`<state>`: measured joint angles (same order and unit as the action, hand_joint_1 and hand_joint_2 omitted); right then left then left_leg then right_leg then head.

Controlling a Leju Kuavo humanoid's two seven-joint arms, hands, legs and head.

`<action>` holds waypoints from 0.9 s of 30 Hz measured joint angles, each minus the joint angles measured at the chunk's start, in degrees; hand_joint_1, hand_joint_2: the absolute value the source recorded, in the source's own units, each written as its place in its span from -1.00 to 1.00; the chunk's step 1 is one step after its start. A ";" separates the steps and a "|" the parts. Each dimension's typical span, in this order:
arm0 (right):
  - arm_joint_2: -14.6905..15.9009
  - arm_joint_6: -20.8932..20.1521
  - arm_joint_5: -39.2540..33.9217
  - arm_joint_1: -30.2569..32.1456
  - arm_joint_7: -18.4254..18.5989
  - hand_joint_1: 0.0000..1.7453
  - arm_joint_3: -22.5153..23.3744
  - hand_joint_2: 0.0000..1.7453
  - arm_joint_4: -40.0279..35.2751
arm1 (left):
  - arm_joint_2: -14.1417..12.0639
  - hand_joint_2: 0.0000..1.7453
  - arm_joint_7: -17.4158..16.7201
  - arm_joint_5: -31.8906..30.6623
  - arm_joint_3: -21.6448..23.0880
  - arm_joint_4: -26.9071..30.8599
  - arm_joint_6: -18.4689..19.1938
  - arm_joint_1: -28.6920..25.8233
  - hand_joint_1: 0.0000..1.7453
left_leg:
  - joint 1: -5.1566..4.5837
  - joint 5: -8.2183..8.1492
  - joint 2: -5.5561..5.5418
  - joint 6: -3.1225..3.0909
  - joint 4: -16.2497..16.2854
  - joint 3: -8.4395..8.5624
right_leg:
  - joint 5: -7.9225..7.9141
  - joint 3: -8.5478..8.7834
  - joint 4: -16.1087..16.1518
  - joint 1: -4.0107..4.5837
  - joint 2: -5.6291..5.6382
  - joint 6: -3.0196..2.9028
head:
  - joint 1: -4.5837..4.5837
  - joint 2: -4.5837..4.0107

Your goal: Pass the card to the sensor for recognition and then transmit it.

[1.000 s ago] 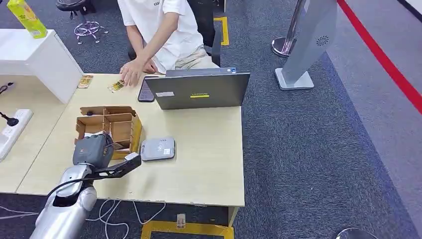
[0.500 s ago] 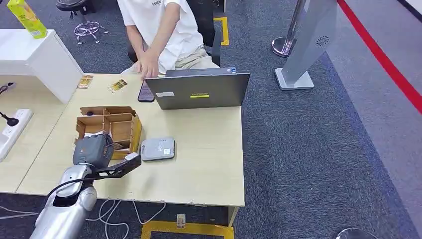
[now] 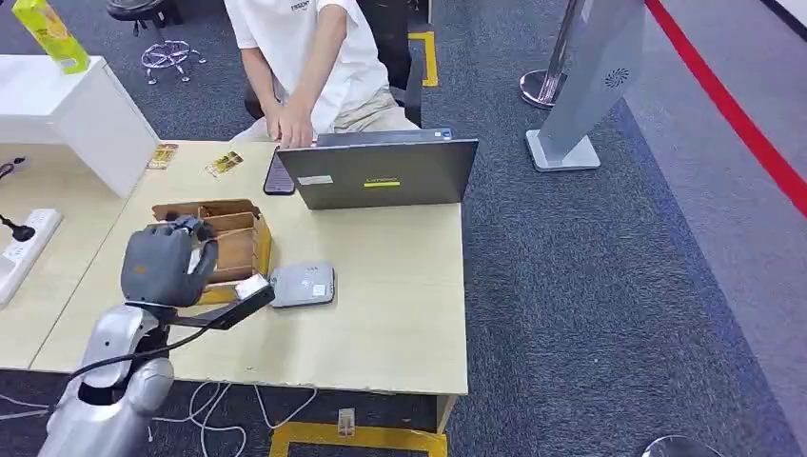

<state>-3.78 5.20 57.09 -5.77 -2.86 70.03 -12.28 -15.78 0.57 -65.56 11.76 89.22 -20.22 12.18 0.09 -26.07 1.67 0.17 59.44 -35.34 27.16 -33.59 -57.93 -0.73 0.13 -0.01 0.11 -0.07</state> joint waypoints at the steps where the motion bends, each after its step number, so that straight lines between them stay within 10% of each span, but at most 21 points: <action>1: 0.00 0.11 -0.02 0.01 -0.18 -1.00 0.22 1.00 0.00 | -0.48 1.00 0.00 0.69 0.09 3.45 0.02 0.14 1.00 | -0.01 0.00 -0.01 0.00 0.00 0.01 | 0.00 0.01 0.00 0.00 0.00 0.00 | -0.02 0.00; 12: 0.00 0.02 0.24 -0.03 -0.26 -1.00 0.37 1.00 0.00 | -2.06 1.00 0.61 2.13 0.46 14.69 0.57 0.22 1.00 | 0.00 0.03 0.00 0.01 -0.01 0.03 | -0.01 0.03 -0.01 0.00 0.00 -0.01 | 0.00 0.00; 23: -0.02 0.00 0.35 -0.06 -0.26 -1.00 0.37 1.00 0.00 | -2.30 1.00 0.68 2.21 0.48 15.50 0.15 0.50 1.00 | -0.01 0.04 0.00 0.02 0.00 0.03 | -0.01 0.00 0.00 -0.01 0.00 -0.01 | 0.00 0.00; 27: 0.00 -0.91 3.55 -0.26 -0.09 -1.00 0.00 1.00 0.00 | -0.88 1.00 -3.90 -2.93 0.50 9.28 1.47 8.89 1.00 | 0.00 0.15 -0.33 -0.08 0.02 0.02 | -0.02 -0.11 0.03 0.00 -0.37 0.01 | 0.00 0.02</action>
<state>-3.78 4.29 60.65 -6.04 -2.95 70.03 -12.28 -16.65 -3.33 -68.49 12.26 98.50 -18.75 21.07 0.08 -25.92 1.35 0.09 59.45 -35.32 27.14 -33.70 -57.90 -0.73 -0.23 0.01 0.11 -0.04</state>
